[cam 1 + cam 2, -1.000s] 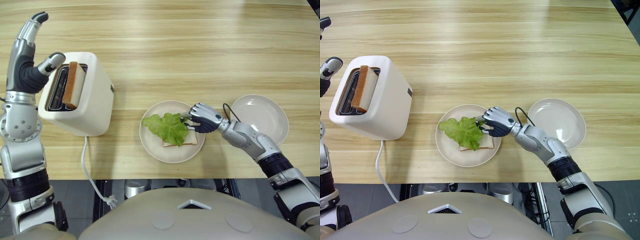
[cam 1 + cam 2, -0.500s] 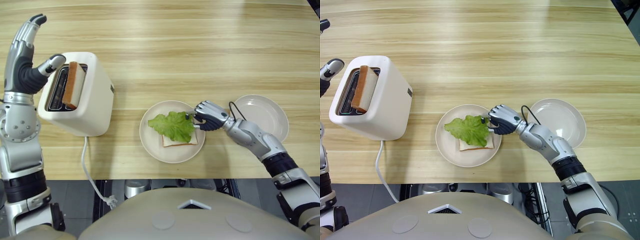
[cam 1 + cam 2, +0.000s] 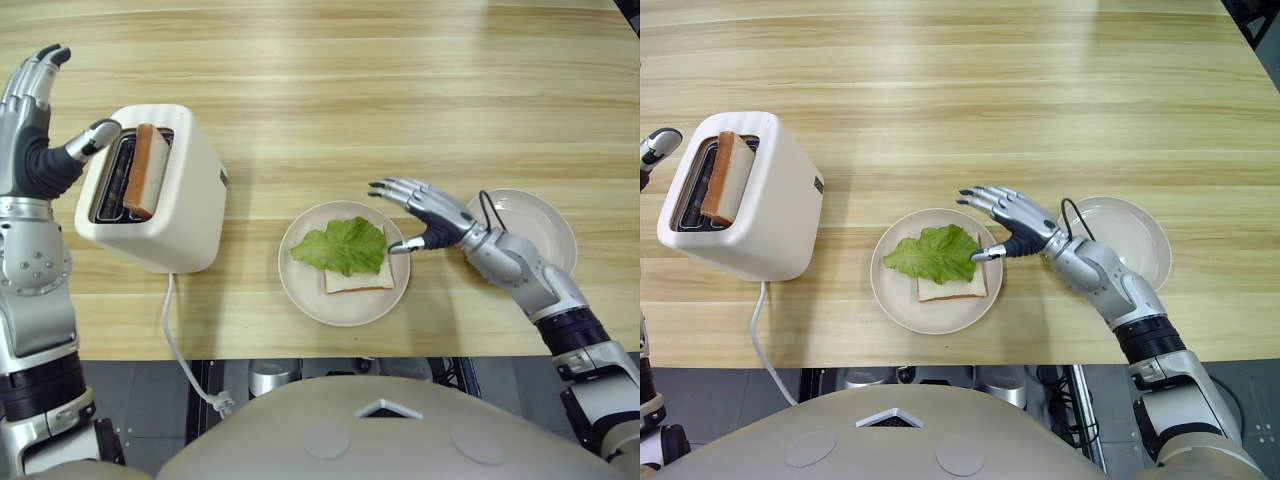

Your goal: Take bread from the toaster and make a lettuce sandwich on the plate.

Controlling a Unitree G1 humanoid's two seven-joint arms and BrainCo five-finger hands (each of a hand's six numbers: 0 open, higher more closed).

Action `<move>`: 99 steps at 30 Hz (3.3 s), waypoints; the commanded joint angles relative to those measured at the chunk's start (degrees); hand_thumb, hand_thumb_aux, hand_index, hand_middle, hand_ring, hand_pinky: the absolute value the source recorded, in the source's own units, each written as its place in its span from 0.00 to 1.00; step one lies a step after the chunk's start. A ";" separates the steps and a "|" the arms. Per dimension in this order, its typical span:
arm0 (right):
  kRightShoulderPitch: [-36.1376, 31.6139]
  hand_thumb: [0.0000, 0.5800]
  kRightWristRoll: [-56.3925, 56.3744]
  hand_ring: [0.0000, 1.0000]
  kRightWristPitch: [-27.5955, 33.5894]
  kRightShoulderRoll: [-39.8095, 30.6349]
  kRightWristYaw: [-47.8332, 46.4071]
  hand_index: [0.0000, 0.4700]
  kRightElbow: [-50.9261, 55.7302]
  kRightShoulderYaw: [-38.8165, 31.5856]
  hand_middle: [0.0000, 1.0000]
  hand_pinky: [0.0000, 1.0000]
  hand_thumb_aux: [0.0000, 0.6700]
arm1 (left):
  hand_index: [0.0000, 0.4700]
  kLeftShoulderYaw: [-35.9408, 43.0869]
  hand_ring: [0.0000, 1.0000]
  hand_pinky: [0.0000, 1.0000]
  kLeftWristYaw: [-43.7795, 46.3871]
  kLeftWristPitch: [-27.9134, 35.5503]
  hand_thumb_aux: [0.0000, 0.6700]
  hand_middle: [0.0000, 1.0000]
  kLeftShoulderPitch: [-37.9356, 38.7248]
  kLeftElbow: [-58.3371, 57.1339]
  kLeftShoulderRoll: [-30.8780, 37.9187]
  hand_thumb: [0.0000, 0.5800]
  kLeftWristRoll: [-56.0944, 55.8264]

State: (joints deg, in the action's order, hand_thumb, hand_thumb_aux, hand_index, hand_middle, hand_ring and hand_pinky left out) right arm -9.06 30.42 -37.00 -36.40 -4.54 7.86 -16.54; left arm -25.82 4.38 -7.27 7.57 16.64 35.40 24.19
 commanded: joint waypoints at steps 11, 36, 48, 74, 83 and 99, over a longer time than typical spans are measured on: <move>-2.56 0.00 -2.22 0.00 0.72 3.29 -1.92 0.00 -1.56 2.66 0.00 0.00 0.00 | 0.00 7.81 0.00 0.00 4.84 12.20 0.00 0.00 4.83 1.36 -0.06 0.00 12.42; -2.23 0.00 -0.82 0.00 -0.68 6.34 2.52 0.00 0.22 4.14 0.00 0.00 0.00 | 0.98 6.60 0.07 0.07 4.01 11.18 1.00 0.07 -3.03 7.96 2.23 1.00 11.23; -4.61 0.00 -9.59 0.00 -12.04 6.80 8.37 0.00 -0.66 11.68 0.00 0.00 0.00 | 0.98 14.70 1.00 1.00 15.75 9.01 1.00 1.00 -20.83 15.61 -0.82 1.00 -13.11; 2.78 0.00 -14.98 0.00 -22.93 -2.64 -17.62 0.00 -0.47 -3.19 0.00 0.00 0.00 | 0.98 43.68 1.00 1.00 44.81 6.61 1.00 1.00 -31.98 -35.70 -20.14 1.00 -27.00; 3.47 0.00 -14.27 0.00 -21.70 -3.84 -21.73 0.00 1.35 -4.86 0.00 0.00 0.00 | 0.98 42.20 1.00 1.00 48.99 9.23 1.00 1.00 -32.96 -39.96 -21.72 1.00 -30.13; 6.44 0.00 -12.69 0.00 -8.88 -7.12 -32.48 0.00 0.71 -7.97 0.00 0.00 0.00 | 0.98 46.36 1.00 1.00 46.16 0.98 1.00 1.00 -34.39 -50.83 -23.87 1.00 -21.25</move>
State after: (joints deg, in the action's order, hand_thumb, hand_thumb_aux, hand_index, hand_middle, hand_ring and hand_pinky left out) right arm -3.98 16.08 -50.25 -42.06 -32.94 6.45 -22.64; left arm 19.50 51.04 -4.55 -26.25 -32.01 12.27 1.64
